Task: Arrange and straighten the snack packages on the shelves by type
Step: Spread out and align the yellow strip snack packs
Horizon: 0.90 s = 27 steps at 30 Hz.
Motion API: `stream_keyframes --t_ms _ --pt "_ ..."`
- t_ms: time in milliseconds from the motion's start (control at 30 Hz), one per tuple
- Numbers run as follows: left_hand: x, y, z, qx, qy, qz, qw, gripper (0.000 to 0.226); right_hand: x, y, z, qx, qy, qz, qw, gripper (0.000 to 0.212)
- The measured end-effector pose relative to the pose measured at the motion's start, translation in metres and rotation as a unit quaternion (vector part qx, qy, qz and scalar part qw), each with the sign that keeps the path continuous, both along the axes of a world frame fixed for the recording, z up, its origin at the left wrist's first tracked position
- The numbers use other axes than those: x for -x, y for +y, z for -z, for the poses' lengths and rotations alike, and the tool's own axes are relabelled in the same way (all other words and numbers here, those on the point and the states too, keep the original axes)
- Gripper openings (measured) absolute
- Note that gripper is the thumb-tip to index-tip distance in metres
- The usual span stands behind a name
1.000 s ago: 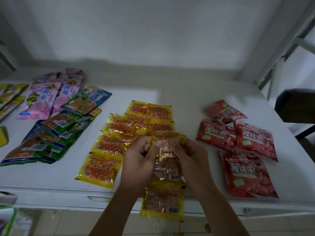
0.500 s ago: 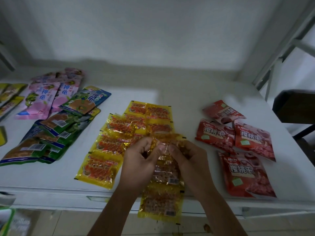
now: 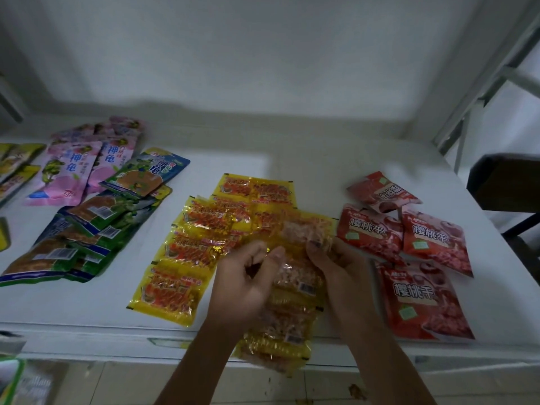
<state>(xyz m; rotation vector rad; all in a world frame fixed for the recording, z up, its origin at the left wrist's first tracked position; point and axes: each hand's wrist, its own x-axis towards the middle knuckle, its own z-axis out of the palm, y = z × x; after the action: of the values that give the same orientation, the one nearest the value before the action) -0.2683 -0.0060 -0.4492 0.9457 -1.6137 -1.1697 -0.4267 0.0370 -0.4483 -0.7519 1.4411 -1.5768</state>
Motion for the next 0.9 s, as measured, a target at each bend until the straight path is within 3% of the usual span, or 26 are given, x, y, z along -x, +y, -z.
stream_keyframes --t_ms 133,300,533,600,700,767,900 --pt "0.001 -0.003 -0.004 -0.011 -0.015 -0.032 0.999 0.014 -0.006 0.0 -0.001 -0.001 0.051 -0.012 0.999 0.016" --pt "-0.001 -0.006 0.0 -0.009 -0.02 -0.026 0.999 0.034 -0.013 0.0 -0.003 0.024 0.145 -0.01 0.989 0.013" --pt "-0.001 -0.003 0.0 -0.011 -0.009 -0.025 1.0 0.045 -0.013 0.002 0.0 0.017 0.183 -0.019 0.983 0.054" --pt "0.0 -0.003 0.0 -0.015 -0.012 -0.027 0.999 0.04 -0.012 0.001 0.002 0.019 0.201 -0.021 0.979 0.046" --pt "0.0 -0.003 0.0 -0.008 -0.013 -0.025 1.0 0.023 -0.009 0.002 0.006 0.019 0.195 -0.033 0.98 0.012" --pt "0.001 -0.003 -0.002 -0.008 -0.016 -0.028 0.999 0.023 -0.009 0.001 0.005 0.017 0.192 -0.034 0.981 0.017" --pt "0.001 -0.005 -0.001 0.004 -0.016 -0.017 1.0 0.045 -0.01 0.001 0.002 0.005 0.174 -0.022 0.984 0.026"
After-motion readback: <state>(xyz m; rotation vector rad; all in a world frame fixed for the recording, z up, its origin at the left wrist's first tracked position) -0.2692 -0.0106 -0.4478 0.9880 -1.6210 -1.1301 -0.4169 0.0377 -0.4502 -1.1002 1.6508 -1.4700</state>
